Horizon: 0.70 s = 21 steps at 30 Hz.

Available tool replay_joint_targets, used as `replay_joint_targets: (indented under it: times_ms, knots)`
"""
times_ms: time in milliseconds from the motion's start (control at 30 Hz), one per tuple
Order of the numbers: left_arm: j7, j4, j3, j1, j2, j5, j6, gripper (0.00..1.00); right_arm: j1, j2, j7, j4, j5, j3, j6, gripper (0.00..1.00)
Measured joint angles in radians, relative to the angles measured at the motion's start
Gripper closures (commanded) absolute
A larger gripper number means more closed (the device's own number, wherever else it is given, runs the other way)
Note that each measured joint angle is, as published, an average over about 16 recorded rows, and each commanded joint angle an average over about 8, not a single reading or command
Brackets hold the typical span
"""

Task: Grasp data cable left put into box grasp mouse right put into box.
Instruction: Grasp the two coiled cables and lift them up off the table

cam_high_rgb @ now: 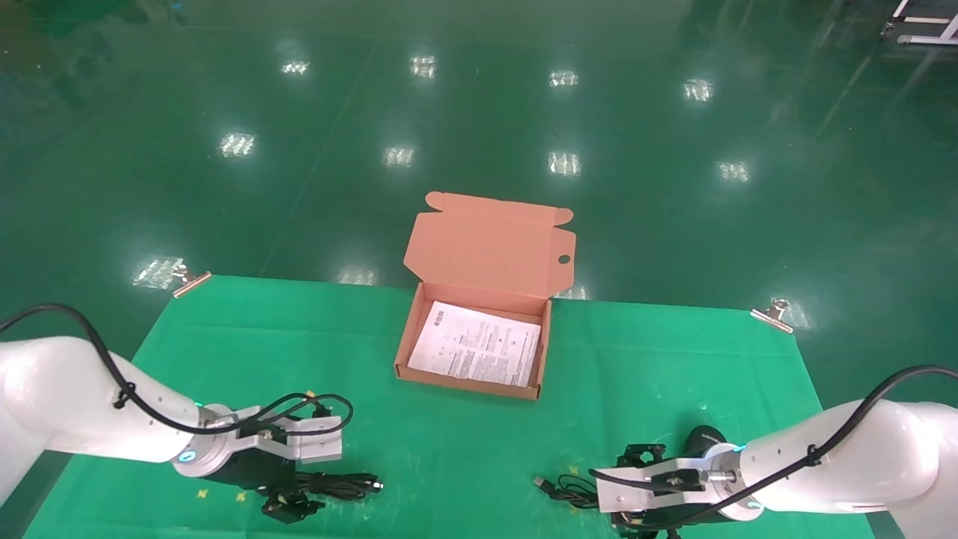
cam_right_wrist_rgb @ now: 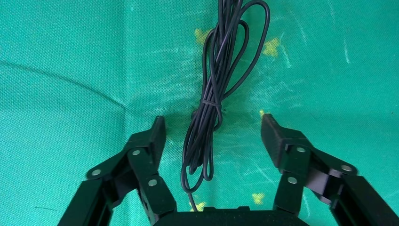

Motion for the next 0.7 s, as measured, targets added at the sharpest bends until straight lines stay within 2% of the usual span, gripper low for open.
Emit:
replay_joint_targets:
  times_ms: [700]
  knots:
    - [-0.002,-0.006,0.001,0.002,-0.002,0.001,0.002,1.0,-0.001,0.002,0.001,0.007,0.003,0.001,-0.004,1.0]
